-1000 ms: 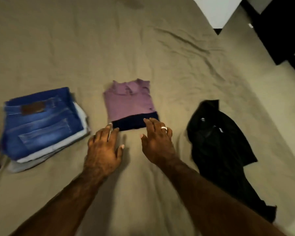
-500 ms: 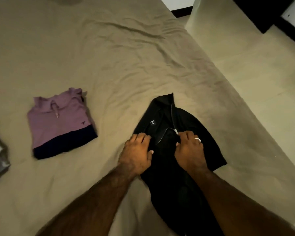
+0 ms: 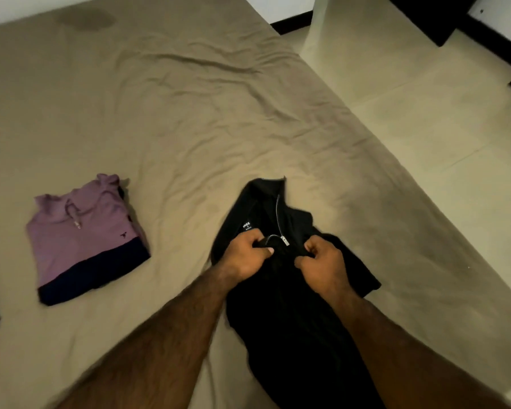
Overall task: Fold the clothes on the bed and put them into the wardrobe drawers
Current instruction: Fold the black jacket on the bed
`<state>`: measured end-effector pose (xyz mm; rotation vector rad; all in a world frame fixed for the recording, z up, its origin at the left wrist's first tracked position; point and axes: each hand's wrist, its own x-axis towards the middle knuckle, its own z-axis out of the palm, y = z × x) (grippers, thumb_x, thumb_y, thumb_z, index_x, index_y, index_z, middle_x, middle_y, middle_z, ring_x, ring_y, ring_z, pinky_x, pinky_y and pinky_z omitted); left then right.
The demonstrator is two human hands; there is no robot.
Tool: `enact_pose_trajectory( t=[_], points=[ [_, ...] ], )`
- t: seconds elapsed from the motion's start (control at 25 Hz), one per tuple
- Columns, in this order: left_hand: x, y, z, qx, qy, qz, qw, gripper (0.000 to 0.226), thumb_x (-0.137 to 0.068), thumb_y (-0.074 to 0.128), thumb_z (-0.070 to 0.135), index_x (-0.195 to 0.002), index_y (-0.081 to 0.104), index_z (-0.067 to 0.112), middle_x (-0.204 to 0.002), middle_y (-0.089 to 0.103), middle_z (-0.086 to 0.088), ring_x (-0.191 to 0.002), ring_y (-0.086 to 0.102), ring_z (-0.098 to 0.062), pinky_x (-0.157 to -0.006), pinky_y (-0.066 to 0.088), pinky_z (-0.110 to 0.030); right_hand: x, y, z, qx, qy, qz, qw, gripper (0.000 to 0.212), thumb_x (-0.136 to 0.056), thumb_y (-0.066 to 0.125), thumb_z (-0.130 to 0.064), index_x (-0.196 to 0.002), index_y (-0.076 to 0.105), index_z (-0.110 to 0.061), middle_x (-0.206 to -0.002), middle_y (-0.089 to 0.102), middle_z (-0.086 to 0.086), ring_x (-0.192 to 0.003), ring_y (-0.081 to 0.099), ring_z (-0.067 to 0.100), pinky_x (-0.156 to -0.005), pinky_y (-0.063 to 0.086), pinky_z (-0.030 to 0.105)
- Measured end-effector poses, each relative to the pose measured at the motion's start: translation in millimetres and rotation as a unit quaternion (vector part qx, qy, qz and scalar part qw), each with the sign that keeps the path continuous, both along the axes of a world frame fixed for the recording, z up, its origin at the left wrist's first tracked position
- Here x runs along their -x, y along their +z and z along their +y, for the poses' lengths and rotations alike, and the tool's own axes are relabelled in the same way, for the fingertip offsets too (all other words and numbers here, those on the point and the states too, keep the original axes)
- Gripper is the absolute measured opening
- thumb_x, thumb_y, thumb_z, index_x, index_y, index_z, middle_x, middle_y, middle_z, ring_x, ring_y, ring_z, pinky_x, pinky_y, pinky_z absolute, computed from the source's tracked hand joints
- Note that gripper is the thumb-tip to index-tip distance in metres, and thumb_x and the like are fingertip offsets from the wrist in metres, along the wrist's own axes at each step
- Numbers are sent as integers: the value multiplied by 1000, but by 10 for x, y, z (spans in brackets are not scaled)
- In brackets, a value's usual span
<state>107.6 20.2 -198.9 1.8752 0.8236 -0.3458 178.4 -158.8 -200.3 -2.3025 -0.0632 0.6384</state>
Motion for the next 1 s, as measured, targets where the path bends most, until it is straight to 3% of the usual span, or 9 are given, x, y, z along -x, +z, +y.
enact_pose_trajectory(
  t=[0.08, 0.2, 0.32, 0.36, 0.44, 0.56, 0.76, 0.92, 1.0],
  points=[
    [157, 387, 156, 111, 79, -27, 990, 23, -98, 69, 11, -82, 55, 18, -71, 55, -4, -65, 52, -20, -56, 42, -27, 71, 369, 69, -67, -31, 54, 996, 29, -66, 79, 0, -75, 54, -12, -69, 57, 1, -65, 53, 19, -62, 46, 32],
    [367, 940, 421, 174, 59, -46, 982, 14, -102, 67, 17, -90, 62, 12, -69, 61, -5, -53, 54, -14, -44, 41, -19, 133, 798, 277, -167, -15, 156, 973, 38, -65, 81, 8, -96, 66, -8, -87, 75, 13, -78, 70, 28, -77, 58, 36],
    [917, 1758, 808, 165, 18, -31, 986, 37, -94, 78, 38, -93, 75, 2, -82, 74, -12, -68, 65, -21, -61, 51, -28, 479, 1601, 587, -243, 42, 175, 953, 31, -73, 78, 15, -98, 71, -2, -95, 78, 19, -85, 72, 32, -87, 57, 42],
    [1145, 2109, 964, 148, 2, -18, 989, 31, -93, 79, 37, -94, 79, 6, -88, 77, -13, -75, 69, -24, -70, 55, -32, 638, 1982, 730, -257, 75, 165, 949, 29, -75, 78, 15, -95, 73, -4, -95, 78, 18, -85, 73, 29, -87, 58, 40],
    [1508, 2699, 1200, 146, -4, -26, 989, 11, -94, 77, 20, -96, 81, 10, -98, 79, -14, -88, 74, -29, -83, 58, -36, 916, 2590, 924, -286, 111, 147, 940, 25, -78, 77, 14, -89, 73, -7, -85, 76, 13, -75, 71, 23, -78, 57, 35],
    [2191, 3777, 1486, 162, 21, -116, 980, 14, -90, 73, 4, -104, 76, 3, -97, 73, -16, -87, 69, -28, -82, 56, -34, 1537, 3616, 1269, -325, 155, 93, 928, 31, -81, 72, 15, -75, 74, -16, -68, 66, 5, -63, 60, 17, -67, 49, 30],
    [3452, 5618, 1545, 9, 33, -167, 985, 18, -84, 88, 23, -92, 74, 14, -75, 71, 0, -68, 66, -14, -57, 49, -24, 2763, 5300, 1716, -351, 219, -9, 910, 41, -79, 64, 21, -73, 73, -18, -74, 71, 4, -73, 62, 22, -72, 51, 33],
    [4390, 6694, 1594, -91, 63, -220, 969, 37, -72, 97, 23, -101, 76, 16, -92, 78, -4, -86, 76, -21, -76, 61, -32, 3591, 6464, 2020, -349, 269, -86, 894, 33, -85, 70, 9, -98, 75, -21, -94, 77, 10, -82, 70, 19, -79, 59, 37],
    [4621, 7010, 1550, -126, 76, -237, 960, 37, -76, 94, 21, -107, 74, 16, -98, 78, -5, -91, 76, -20, -81, 63, -32, 3788, 6777, 2070, -361, 281, -101, 884, 30, -88, 72, 4, -102, 75, -22, -98, 76, 12, -84, 69, 18, -81, 58, 36]
  ],
)
